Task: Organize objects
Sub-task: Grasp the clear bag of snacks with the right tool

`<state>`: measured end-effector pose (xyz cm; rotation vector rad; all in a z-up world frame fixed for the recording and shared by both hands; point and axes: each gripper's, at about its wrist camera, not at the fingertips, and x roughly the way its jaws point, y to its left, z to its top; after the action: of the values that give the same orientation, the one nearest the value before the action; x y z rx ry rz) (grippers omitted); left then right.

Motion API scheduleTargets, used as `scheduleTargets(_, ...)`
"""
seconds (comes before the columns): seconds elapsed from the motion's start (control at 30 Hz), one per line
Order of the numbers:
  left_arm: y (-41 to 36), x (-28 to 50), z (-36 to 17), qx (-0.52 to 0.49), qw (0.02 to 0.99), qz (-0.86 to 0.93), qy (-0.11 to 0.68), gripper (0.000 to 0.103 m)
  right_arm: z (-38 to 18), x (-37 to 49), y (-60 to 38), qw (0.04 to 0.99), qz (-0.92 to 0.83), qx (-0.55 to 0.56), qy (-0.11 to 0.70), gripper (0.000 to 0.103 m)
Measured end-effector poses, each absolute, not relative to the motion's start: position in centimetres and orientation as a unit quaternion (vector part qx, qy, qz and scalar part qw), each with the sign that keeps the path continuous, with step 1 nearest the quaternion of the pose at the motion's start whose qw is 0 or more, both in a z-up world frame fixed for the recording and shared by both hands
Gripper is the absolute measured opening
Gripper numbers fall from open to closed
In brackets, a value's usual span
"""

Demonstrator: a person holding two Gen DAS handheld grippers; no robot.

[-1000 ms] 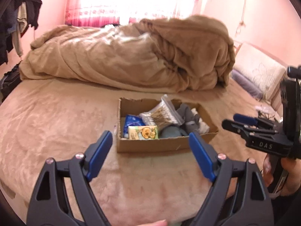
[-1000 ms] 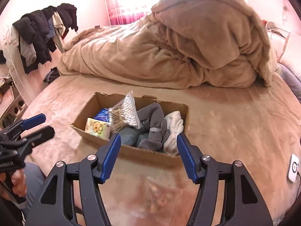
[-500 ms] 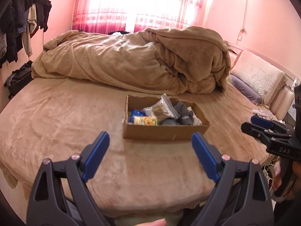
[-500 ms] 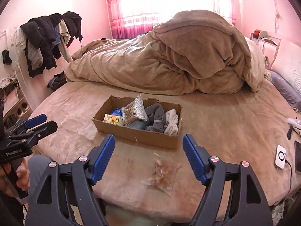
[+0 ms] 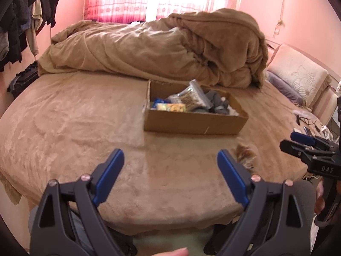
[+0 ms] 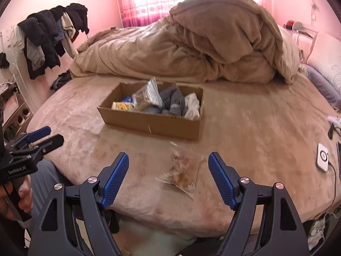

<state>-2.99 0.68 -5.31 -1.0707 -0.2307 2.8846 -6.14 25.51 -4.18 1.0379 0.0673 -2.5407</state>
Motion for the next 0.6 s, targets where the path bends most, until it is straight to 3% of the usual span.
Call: scheduleTargets(0.6, 1.1, -6.4, -11.7, -0.41, 0.038, 0.907, -0.086, 0.09, -12.3, -10.7, 24.9, 0.184, -0.874, 0.451, 0.009, 0.08)
